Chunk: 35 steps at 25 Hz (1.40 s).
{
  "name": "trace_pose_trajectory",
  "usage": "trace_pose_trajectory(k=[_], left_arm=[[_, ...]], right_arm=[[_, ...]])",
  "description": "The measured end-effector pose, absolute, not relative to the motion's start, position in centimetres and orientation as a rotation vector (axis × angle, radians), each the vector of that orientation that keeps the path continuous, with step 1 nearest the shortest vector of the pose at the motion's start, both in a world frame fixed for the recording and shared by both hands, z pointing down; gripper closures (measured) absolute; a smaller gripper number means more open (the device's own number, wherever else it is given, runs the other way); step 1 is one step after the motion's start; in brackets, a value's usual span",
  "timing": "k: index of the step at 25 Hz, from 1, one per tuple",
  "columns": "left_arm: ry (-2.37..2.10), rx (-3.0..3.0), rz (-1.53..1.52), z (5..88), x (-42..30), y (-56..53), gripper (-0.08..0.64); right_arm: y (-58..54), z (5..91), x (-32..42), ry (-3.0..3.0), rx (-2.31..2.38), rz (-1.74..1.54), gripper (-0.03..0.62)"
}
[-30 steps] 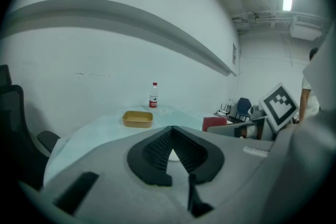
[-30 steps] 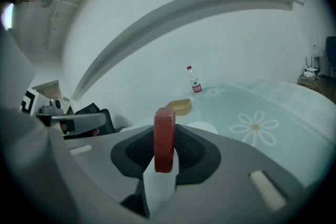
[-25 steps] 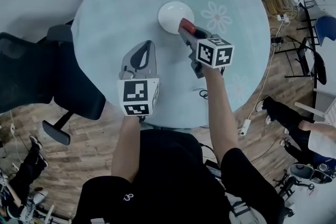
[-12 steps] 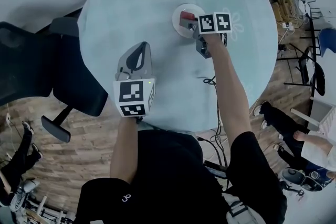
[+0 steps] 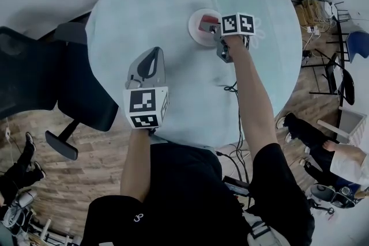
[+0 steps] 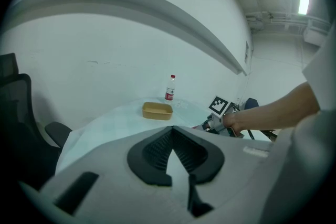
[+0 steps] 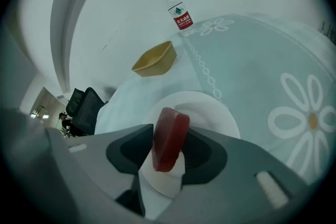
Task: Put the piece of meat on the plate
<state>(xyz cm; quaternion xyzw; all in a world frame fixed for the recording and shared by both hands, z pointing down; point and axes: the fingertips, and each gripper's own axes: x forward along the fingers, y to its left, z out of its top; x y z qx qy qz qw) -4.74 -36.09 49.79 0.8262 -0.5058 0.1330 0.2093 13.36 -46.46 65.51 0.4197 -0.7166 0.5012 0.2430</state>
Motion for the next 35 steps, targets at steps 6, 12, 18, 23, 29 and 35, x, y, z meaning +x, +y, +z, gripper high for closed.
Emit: trace_pose_trajectory(k=[6, 12, 18, 23, 29, 35], left_arm=[[-1.395, 2.325, 0.360, 48.8, -3.7, -36.0, 0.566], [-1.380, 2.364, 0.329, 47.2, -3.1, -34.6, 0.566], [-1.325, 2.459, 0.270, 44.1, 0.2, -33.9, 0.566], [-1.299, 2.594, 0.219, 39.3, 2.9, -33.2, 0.566], [-1.313, 2.761, 0.140, 33.5, 4.9, -31.5, 0.566], [-1.279, 2.772, 0.137, 33.1, 5.6, -31.0, 0.566]], right_arm=[[-46.4, 65.2, 14.6, -1.866, 1.244, 1.209, 0.319], [-45.8, 58.5, 16.7, -1.972, 1.512, 0.952, 0.426], [-40.9, 43.9, 17.7, -2.300, 1.870, 0.593, 0.586], [-33.3, 33.3, 17.2, -2.519, 1.971, 0.297, 0.586], [-28.4, 29.9, 17.3, -2.446, 2.119, 0.177, 0.586], [-27.5, 30.6, 17.4, -2.387, 2.107, 0.160, 0.586]])
